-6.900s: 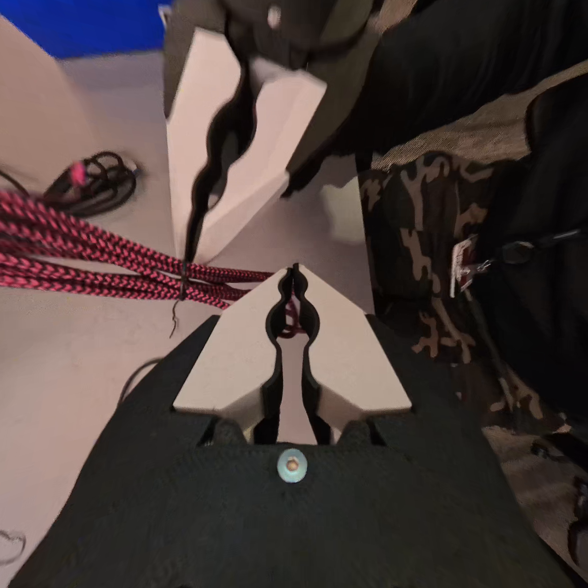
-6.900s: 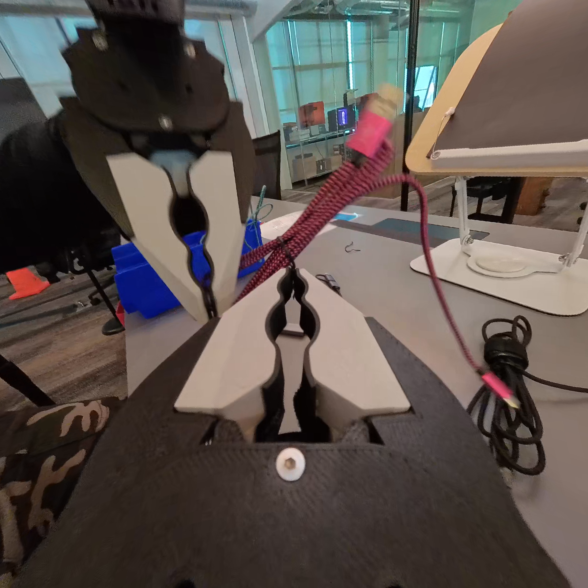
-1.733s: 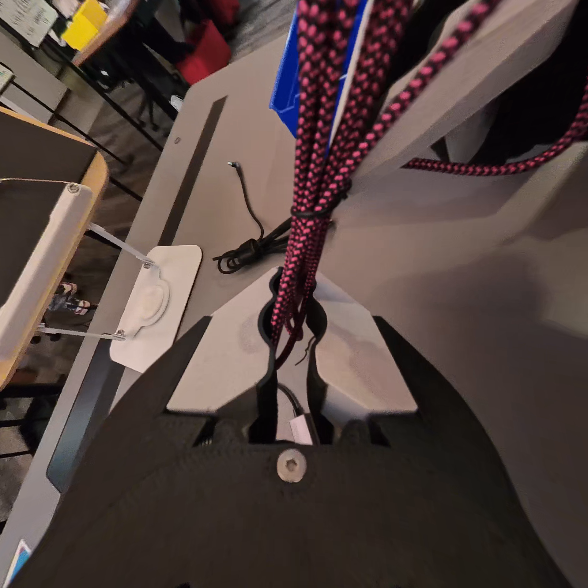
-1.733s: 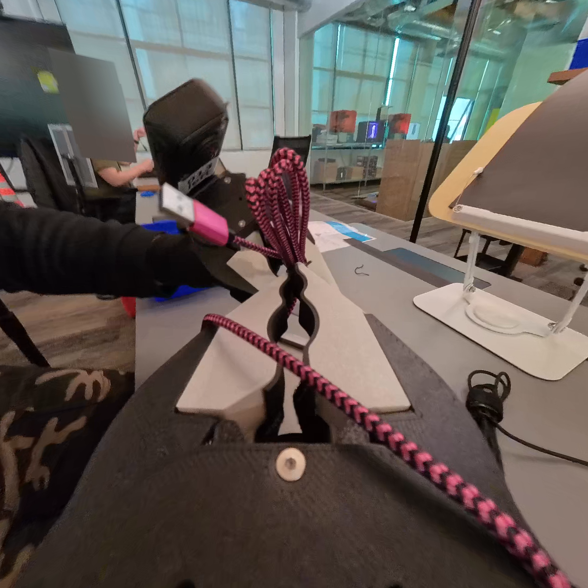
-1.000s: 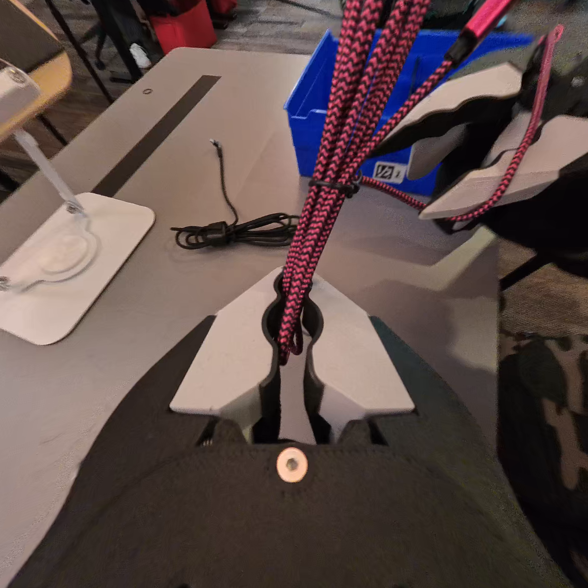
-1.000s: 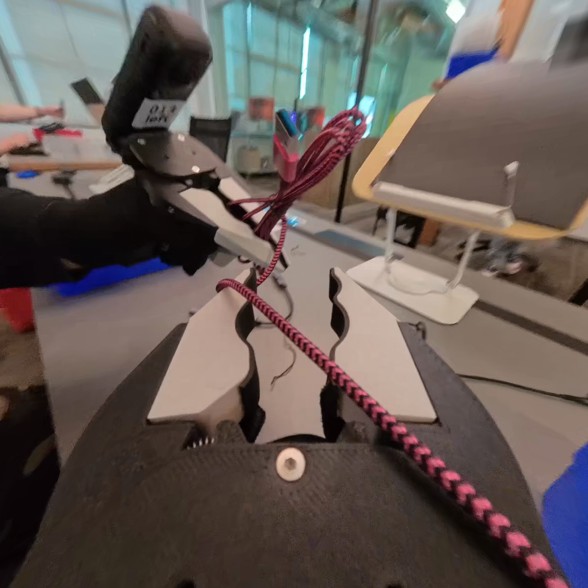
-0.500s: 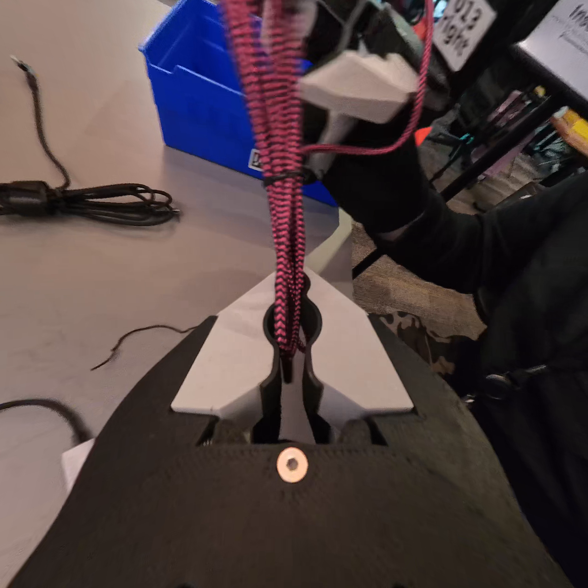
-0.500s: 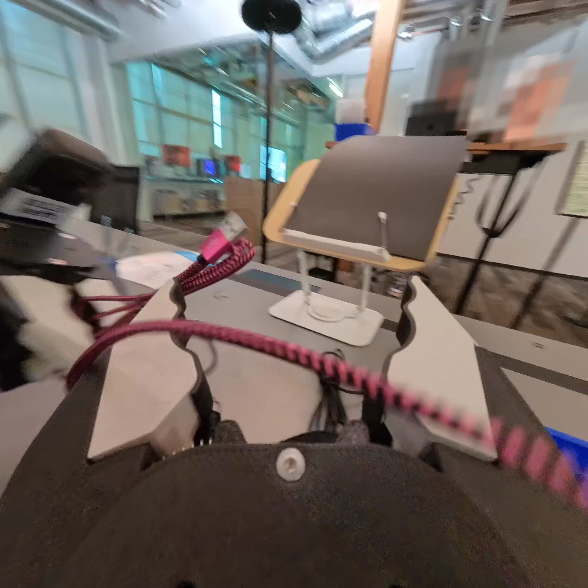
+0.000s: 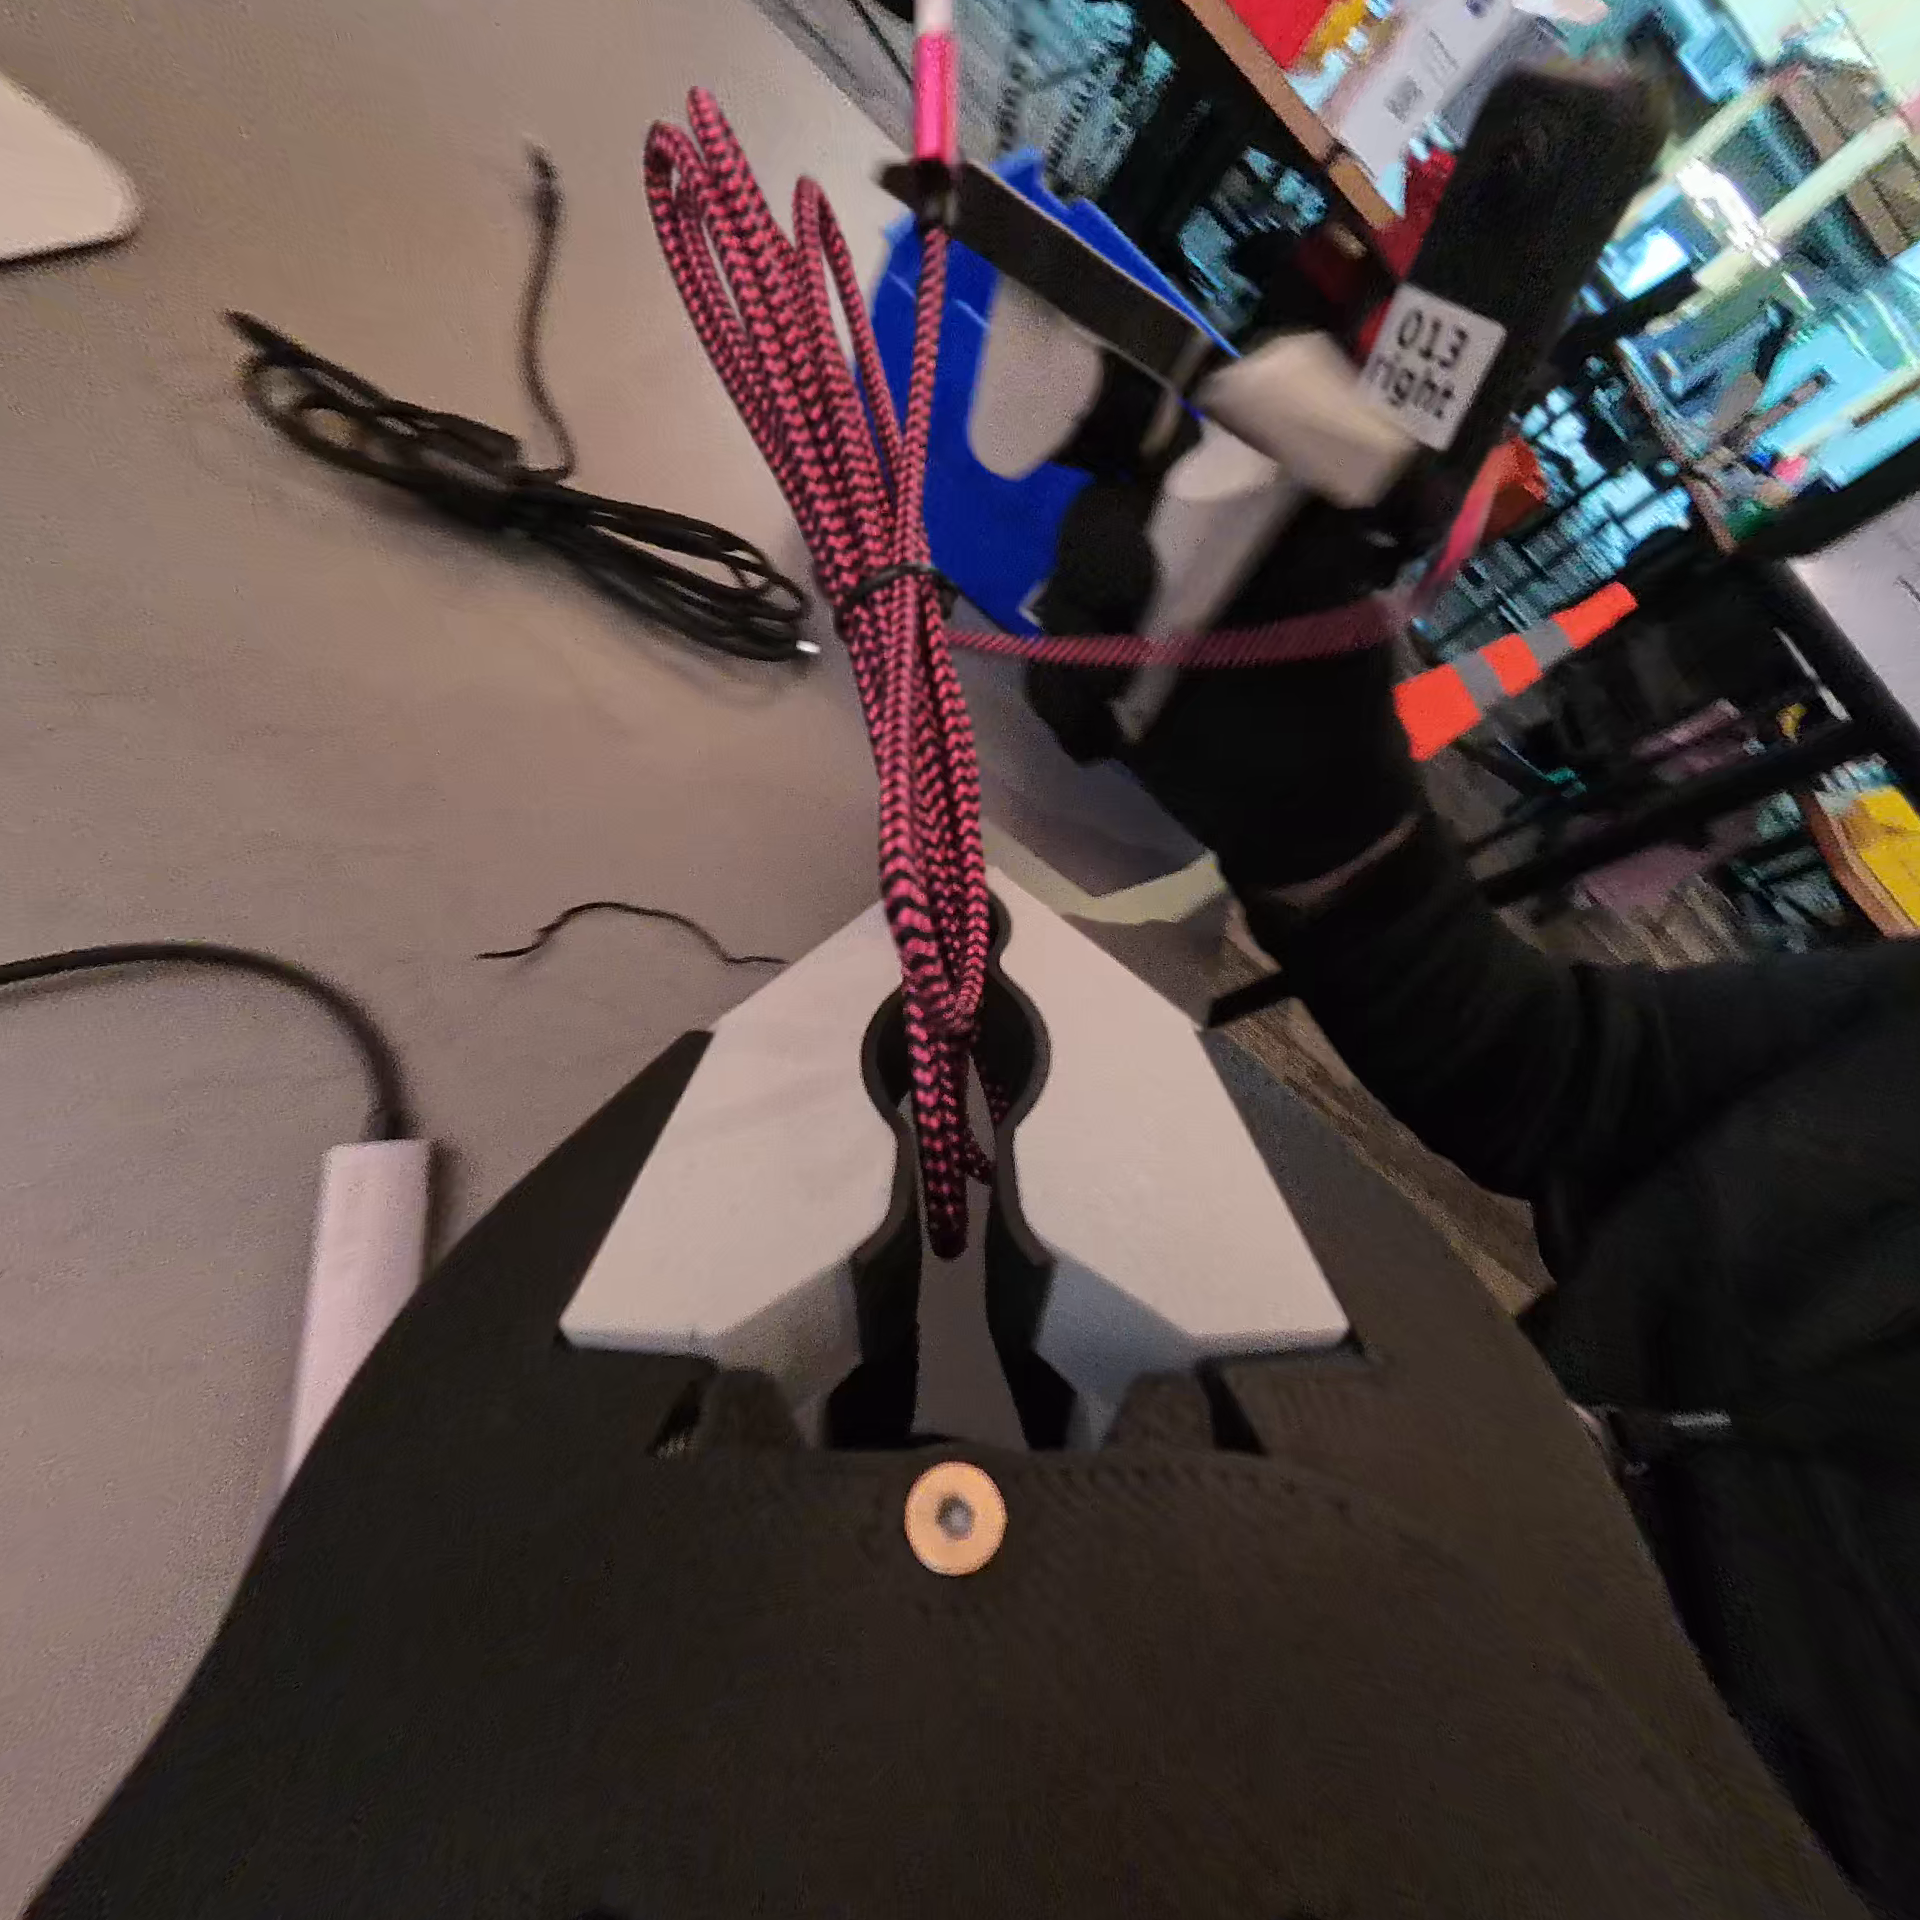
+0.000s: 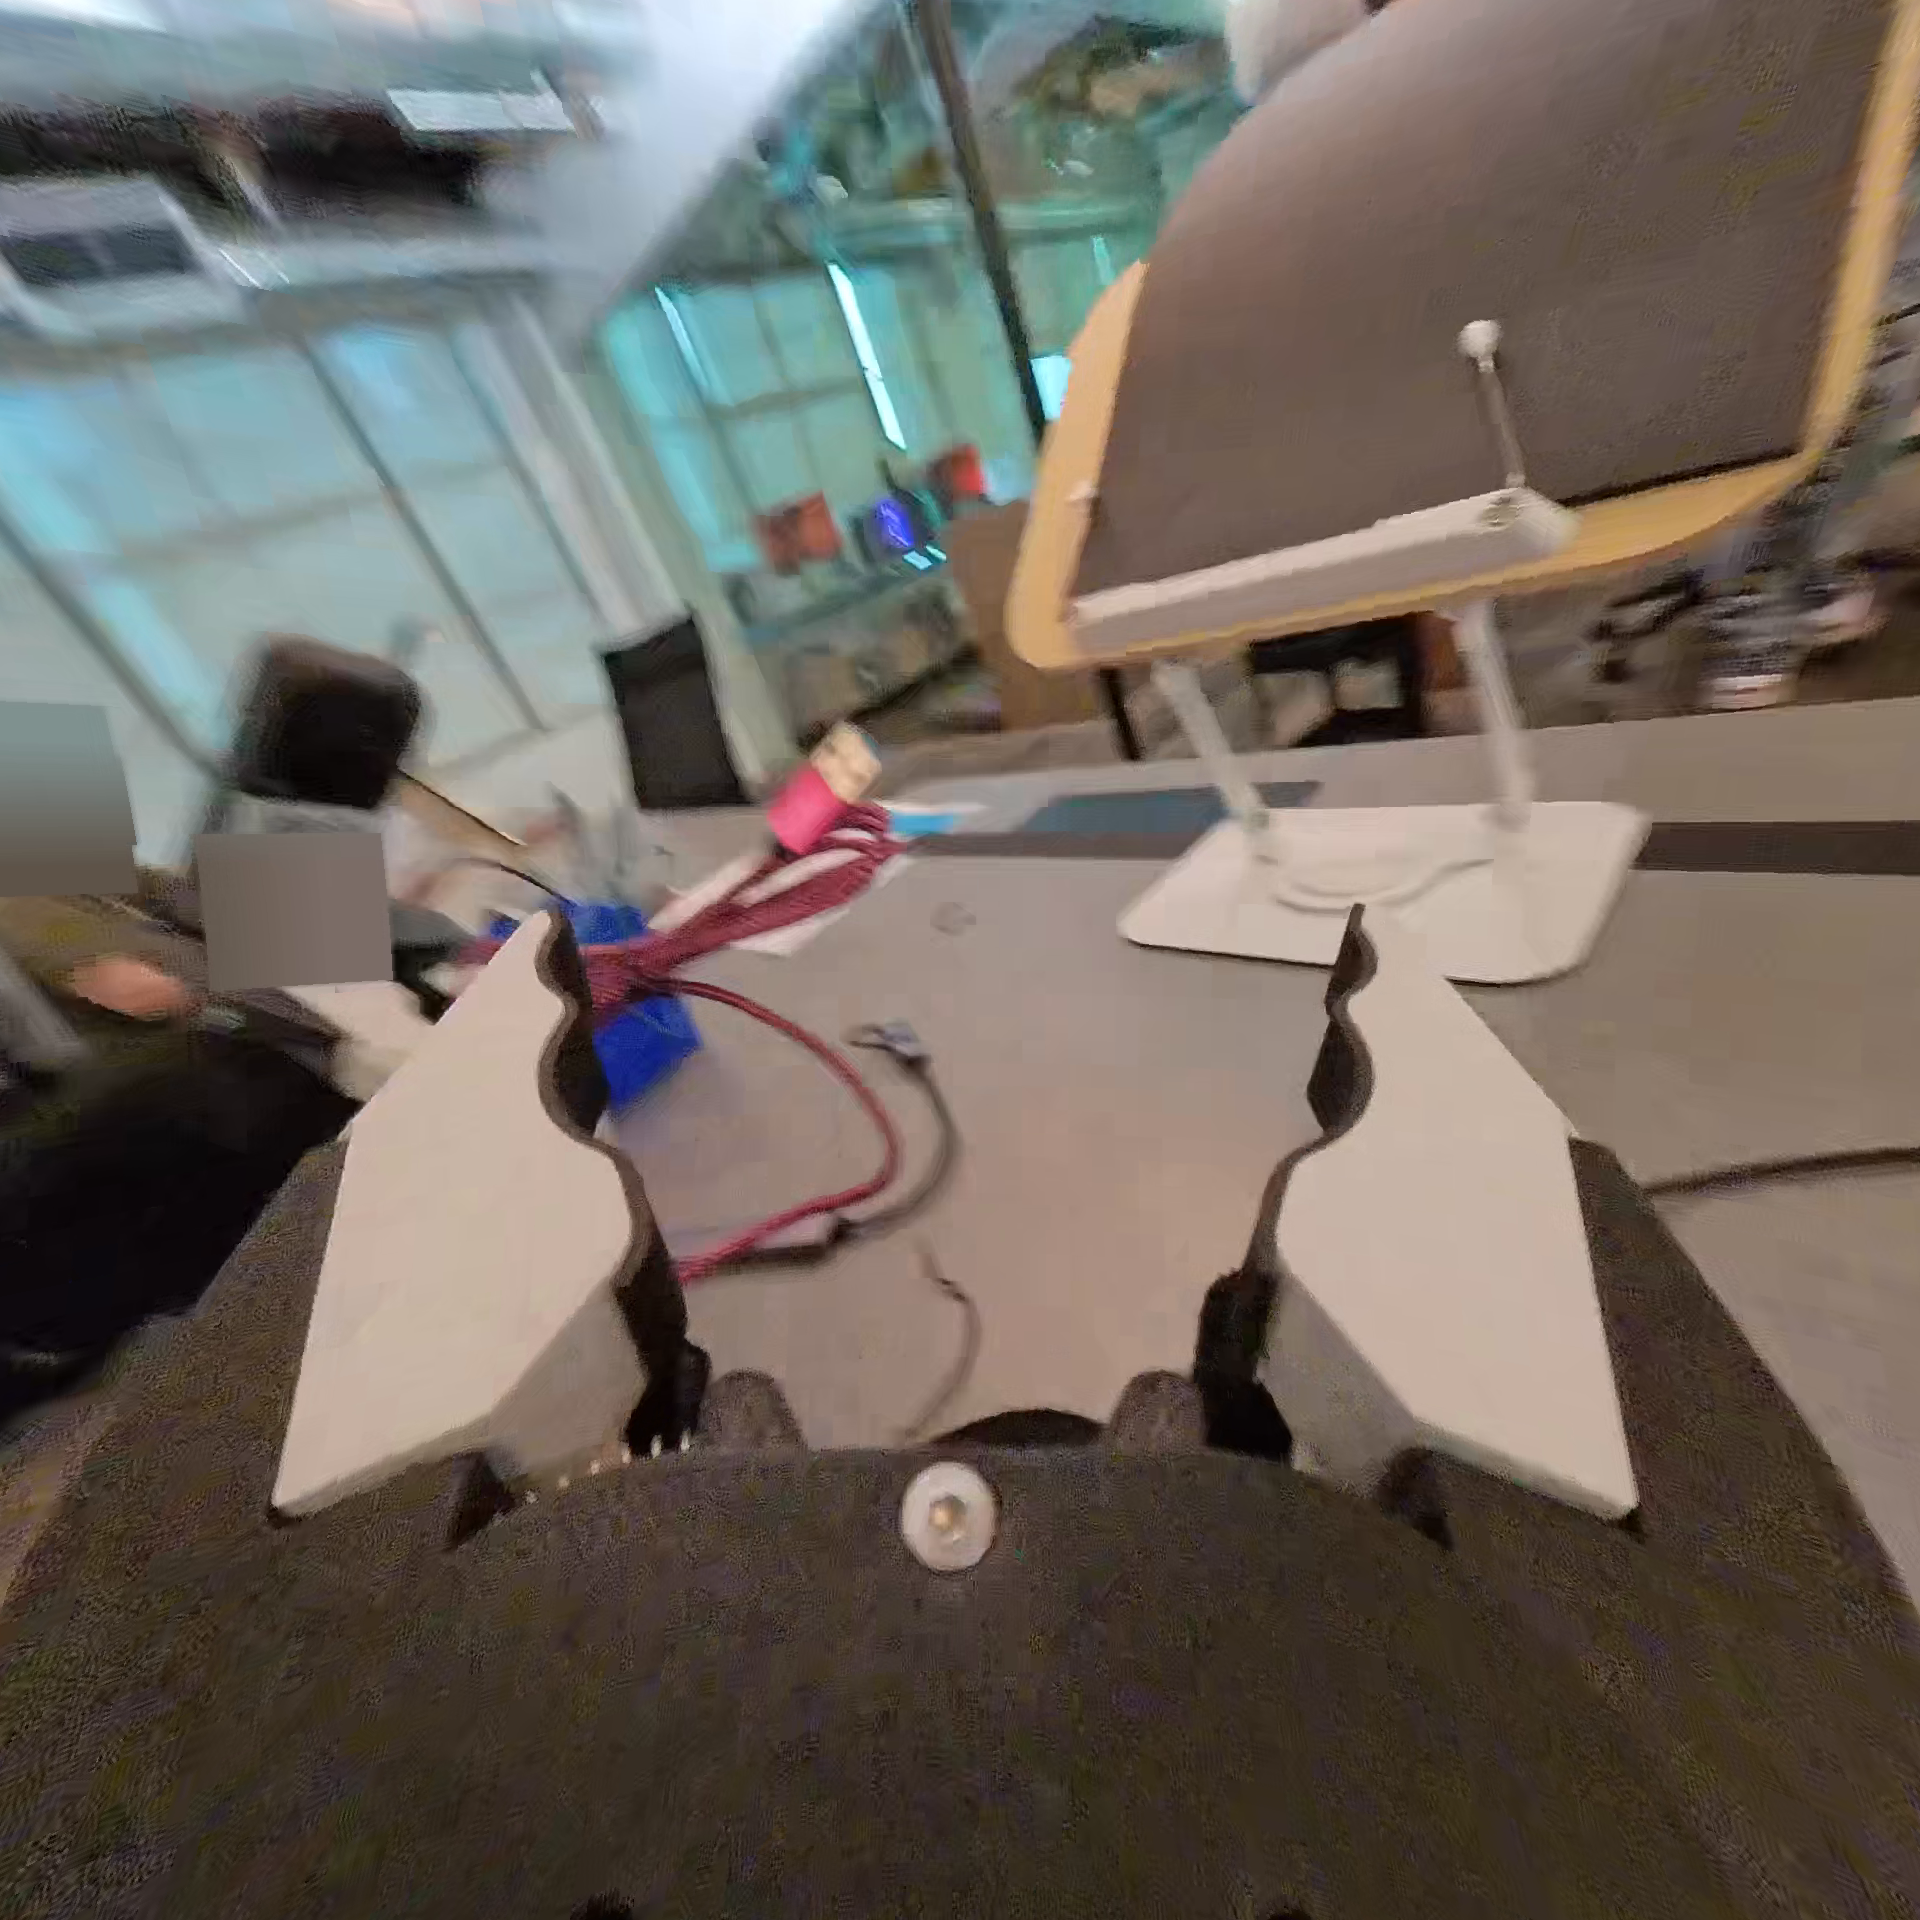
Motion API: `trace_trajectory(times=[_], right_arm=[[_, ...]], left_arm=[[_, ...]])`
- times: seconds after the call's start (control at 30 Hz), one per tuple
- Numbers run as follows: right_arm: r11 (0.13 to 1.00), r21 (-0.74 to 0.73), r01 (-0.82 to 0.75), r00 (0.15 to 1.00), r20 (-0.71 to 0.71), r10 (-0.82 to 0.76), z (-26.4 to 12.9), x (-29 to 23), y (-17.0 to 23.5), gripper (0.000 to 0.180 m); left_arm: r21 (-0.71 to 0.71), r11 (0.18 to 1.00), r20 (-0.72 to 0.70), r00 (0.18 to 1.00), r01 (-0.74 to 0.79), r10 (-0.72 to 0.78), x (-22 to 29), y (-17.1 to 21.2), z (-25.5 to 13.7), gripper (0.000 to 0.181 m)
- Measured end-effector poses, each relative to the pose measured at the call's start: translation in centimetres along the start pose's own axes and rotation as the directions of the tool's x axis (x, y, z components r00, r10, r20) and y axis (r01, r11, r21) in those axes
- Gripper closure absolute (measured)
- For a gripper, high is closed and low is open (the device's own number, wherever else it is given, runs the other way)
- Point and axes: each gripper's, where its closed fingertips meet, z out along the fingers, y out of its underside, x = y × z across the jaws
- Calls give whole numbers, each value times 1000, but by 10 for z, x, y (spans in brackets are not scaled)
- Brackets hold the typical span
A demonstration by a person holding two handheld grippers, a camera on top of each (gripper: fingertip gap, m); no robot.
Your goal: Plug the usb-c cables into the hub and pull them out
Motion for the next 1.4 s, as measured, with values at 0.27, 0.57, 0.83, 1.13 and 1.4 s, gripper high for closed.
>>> trace_trajectory(times=[0.27,0.57,0.83,1.13,1.4], right_arm=[[930,-209,304,953,71,-295,-6,-26,33,114],[845,27,535,836,127,-534,-8,-93,-12,151],[750,18,661,746,92,-660,-11,-93,-9,170],[773,-11,634,767,143,-626,-13,-90,-2,175],[926,-1,377,902,229,-367,-17,-92,-7,179]], left_arm=[[166,982,53,995,-95,87,-9,-43,-25,180],[225,974,-191,979,-28,72,45,-43,-2,181],[195,980,-221,972,-40,83,60,-28,20,181],[205,976,-191,974,-78,118,61,-26,25,180],[245,945,-51,970,-218,237,57,-32,29,181]])
